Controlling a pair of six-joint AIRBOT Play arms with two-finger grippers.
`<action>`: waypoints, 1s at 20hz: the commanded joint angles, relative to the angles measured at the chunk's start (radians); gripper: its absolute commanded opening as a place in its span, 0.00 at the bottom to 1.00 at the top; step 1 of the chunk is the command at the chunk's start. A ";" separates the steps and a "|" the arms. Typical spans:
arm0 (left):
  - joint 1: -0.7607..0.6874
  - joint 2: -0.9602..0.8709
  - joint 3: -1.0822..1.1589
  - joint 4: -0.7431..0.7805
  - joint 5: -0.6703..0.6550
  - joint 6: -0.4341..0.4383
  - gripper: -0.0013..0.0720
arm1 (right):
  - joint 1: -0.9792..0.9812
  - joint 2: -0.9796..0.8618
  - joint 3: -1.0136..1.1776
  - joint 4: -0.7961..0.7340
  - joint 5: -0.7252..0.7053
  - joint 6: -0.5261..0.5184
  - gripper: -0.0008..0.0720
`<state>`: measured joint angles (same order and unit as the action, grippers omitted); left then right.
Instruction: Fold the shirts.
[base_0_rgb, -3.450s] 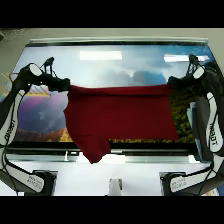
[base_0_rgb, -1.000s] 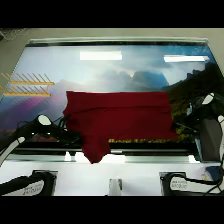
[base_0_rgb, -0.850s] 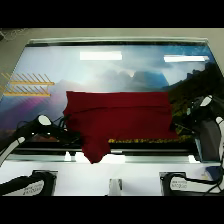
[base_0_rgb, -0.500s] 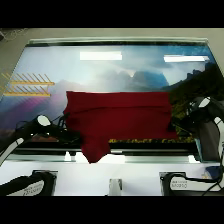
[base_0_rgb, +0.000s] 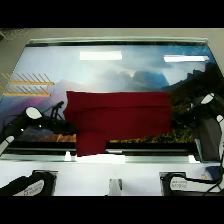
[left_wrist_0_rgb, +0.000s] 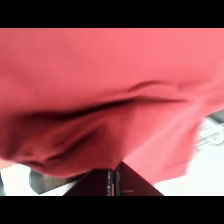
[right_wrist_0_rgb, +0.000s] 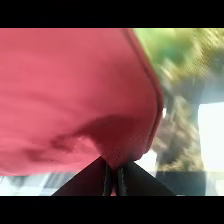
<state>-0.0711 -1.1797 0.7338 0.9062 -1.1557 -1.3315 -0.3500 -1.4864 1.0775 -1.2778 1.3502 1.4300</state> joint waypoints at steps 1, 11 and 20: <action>0.056 -0.002 0.174 -0.001 -0.049 0.011 0.06 | 0.036 0.021 0.138 -0.010 -0.058 0.042 0.05; 0.137 -0.525 0.774 -0.010 -0.117 -0.053 0.06 | 0.140 -0.258 0.491 -0.030 -0.283 0.193 0.05; 0.155 -0.635 0.872 -0.025 -0.173 -0.143 0.75 | 0.108 -0.340 0.554 0.042 -0.210 0.057 0.96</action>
<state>0.0742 -1.8236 1.5887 0.8852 -1.3037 -1.4780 -0.2218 -1.8233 1.5925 -1.2137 1.0935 1.5448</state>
